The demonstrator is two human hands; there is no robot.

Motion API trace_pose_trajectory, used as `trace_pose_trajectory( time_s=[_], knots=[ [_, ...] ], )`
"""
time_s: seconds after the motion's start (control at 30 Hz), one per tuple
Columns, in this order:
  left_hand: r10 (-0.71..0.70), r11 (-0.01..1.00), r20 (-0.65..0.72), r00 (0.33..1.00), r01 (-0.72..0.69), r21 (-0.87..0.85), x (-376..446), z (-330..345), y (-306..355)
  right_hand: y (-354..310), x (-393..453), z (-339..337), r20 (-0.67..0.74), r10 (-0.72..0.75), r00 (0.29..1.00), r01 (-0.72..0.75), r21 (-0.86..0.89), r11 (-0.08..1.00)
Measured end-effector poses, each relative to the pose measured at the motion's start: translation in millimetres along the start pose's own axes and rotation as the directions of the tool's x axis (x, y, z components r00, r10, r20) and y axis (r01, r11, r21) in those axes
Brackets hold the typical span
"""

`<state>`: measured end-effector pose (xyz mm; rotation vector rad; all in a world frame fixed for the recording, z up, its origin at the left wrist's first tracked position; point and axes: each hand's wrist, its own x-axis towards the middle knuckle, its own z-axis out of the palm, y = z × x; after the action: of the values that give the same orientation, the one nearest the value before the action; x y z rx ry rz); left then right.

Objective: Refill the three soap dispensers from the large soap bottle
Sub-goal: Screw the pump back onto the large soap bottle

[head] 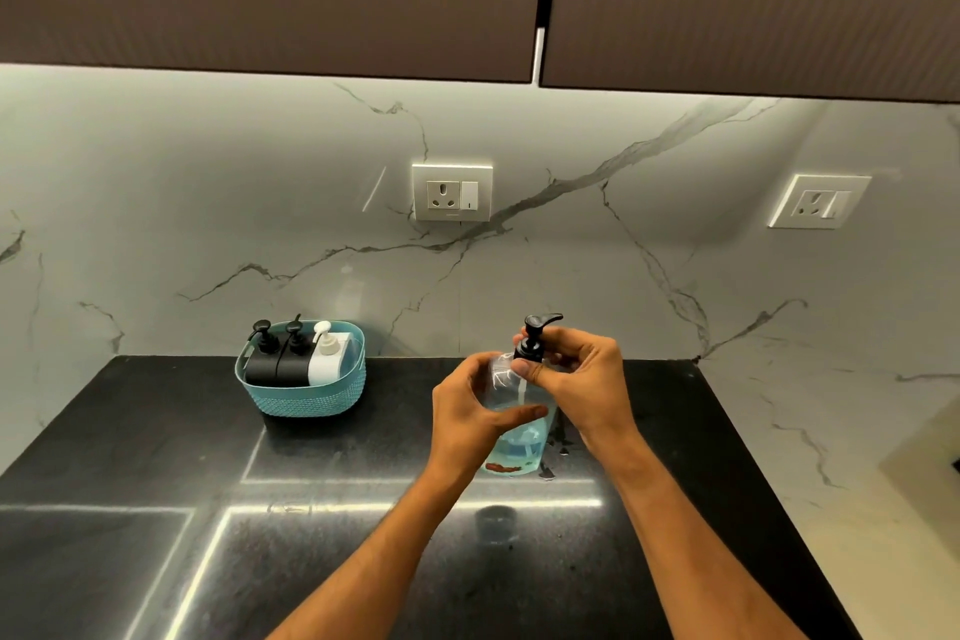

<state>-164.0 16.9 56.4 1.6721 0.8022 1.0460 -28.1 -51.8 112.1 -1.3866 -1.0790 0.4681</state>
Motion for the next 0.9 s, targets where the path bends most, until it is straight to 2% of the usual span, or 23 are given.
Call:
trace_pose_trajectory(
  time_s=[0.07, 0.2, 0.63, 0.9],
  knots=[
    [-0.007, 1.000, 0.007, 1.000, 0.007, 0.015, 2, 3, -1, 0, 1, -6, 0.001, 0.006, 1.000, -0.006, 0.043, 0.999],
    [-0.030, 0.999, 0.027, 0.999, 0.029, 0.022, 6, 13, -5, 2, 6, -16, -0.094, 0.001, 0.996, 0.009, 0.104, 0.995],
    [-0.025, 1.000, 0.041, 0.999, 0.024, 0.020, 28, 53, -11, 19, 25, -44, -0.163, -0.031, 0.986, 0.048, 0.099, 0.994],
    [-0.049, 0.999, 0.059, 0.997, 0.047, 0.021, 73, 80, -21, 42, 66, -62, -0.159, -0.039, 0.987, 0.053, 0.085, 0.995]
  ],
)
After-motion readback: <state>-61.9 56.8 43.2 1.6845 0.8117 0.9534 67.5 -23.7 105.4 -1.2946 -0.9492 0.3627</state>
